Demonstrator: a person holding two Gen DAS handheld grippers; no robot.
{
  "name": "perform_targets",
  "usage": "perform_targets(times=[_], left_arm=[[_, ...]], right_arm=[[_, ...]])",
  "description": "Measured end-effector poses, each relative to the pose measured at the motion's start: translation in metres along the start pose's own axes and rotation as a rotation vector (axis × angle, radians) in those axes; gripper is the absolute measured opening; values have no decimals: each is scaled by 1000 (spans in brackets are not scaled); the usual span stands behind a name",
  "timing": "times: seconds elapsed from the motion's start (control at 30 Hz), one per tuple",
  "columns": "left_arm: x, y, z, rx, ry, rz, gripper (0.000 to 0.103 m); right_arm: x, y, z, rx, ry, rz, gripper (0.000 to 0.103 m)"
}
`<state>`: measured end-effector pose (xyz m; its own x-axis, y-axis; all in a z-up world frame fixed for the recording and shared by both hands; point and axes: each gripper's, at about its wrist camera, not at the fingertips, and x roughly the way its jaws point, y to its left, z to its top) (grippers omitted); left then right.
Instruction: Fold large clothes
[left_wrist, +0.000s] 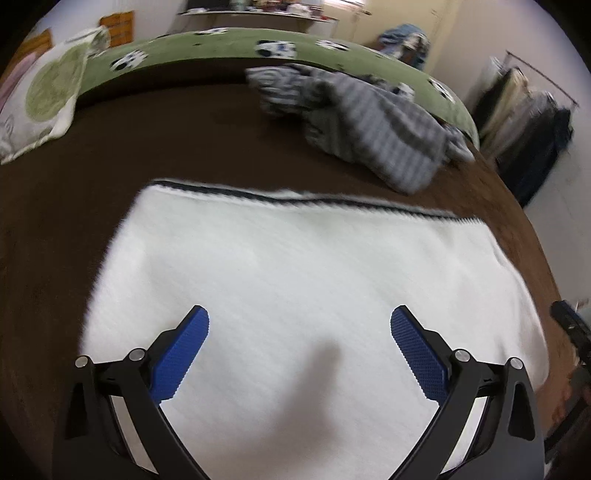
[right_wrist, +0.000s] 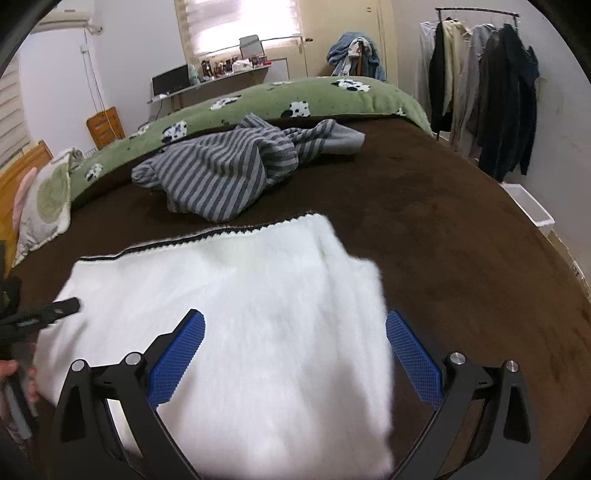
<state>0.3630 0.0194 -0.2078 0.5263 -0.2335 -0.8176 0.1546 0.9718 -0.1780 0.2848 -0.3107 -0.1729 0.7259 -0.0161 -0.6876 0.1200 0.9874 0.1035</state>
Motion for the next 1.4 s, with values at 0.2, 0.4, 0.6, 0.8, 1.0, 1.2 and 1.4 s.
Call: perform_targets(times=[0.2, 0.4, 0.6, 0.8, 1.0, 1.2, 1.4], left_arm=[[11, -29, -15, 59, 29, 35, 97], [37, -40, -31, 128, 30, 94, 98], [38, -35, -35, 125, 8, 72, 98], [39, -37, -38, 136, -14, 77, 98], [38, -36, -40, 137, -39, 75, 98], [39, -34, -43, 135, -55, 57, 98], [39, -32, -43, 130, -55, 51, 98]], right_arm=[[-38, -17, -25, 51, -13, 5, 97], [-34, -27, -50, 117, 23, -3, 97], [-33, -34, -83, 292, 5, 74, 97], [-41, -45, -105, 486, -50, 196, 97], [-24, -55, -119, 638, -46, 296, 97], [-4, -66, -116, 762, -102, 341, 97], [11, -66, -99, 769, -127, 314, 97]])
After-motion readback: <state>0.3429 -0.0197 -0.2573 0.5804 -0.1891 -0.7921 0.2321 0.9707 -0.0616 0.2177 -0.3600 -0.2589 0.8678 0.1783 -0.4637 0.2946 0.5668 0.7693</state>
